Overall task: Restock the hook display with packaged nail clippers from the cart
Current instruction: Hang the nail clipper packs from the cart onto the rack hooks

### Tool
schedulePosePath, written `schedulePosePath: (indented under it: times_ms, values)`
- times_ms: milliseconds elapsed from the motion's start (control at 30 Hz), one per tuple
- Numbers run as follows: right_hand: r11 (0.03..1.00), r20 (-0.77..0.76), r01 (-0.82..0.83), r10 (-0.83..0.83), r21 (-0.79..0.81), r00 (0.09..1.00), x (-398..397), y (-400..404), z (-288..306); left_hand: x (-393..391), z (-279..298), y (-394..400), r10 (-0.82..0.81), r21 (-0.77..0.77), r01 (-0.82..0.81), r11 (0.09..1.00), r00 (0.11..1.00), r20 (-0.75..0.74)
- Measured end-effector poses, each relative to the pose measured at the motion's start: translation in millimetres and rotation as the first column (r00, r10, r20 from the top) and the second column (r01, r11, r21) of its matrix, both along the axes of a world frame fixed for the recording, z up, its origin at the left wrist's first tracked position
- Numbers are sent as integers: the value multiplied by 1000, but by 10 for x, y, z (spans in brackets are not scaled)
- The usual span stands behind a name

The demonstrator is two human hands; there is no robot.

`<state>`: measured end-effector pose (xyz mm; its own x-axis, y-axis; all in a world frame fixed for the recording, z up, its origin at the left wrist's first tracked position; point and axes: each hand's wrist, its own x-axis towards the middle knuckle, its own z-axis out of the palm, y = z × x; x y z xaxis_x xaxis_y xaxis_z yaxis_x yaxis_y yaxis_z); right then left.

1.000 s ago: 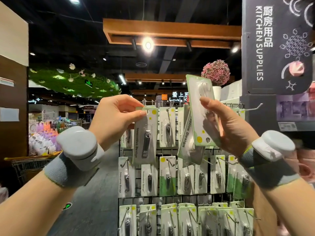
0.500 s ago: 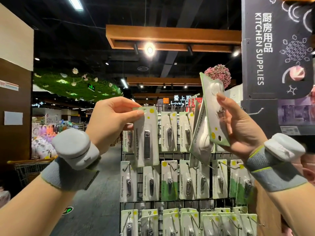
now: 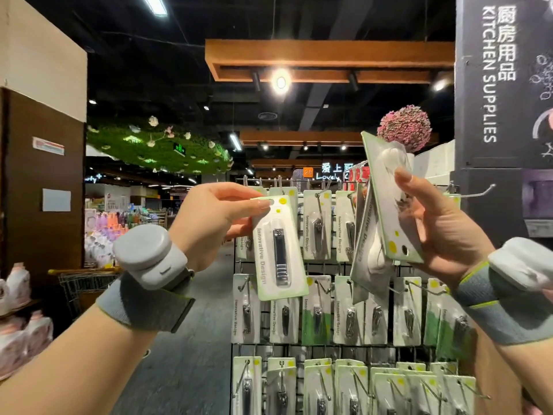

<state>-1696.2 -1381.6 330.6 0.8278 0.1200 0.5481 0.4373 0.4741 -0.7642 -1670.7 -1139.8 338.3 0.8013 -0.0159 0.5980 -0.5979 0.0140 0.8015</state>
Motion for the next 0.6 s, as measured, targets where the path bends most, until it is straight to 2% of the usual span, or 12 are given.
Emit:
schedulePosePath:
  times_ms: [67,167,300,367,500,600]
  values:
    - [998,15,42,-41,-55,999,-48,1,-38,-29,-32,57,17,-5,-17,1000,1000,12]
    - [996,16,78,-78,-42,997,-81,-11,-101,-73,-95,149,48,6,-49,999,997,64]
    - [995,17,59,-58,-78,998,-78,-73,-148,-126,-167,183,64,48,-71,996,990,122]
    - [996,12,71,-70,-52,997,-101,-124,-163,-143,-177,182,78,48,-87,995,985,156]
    - [998,81,-55,55,-1,995,-144,-266,-186,-149,-174,134,69,59,-81,995,979,191]
    - [998,32,5,-8,67,999,-149,-429,-201,-144,-172,23,80,93,-103,990,971,225]
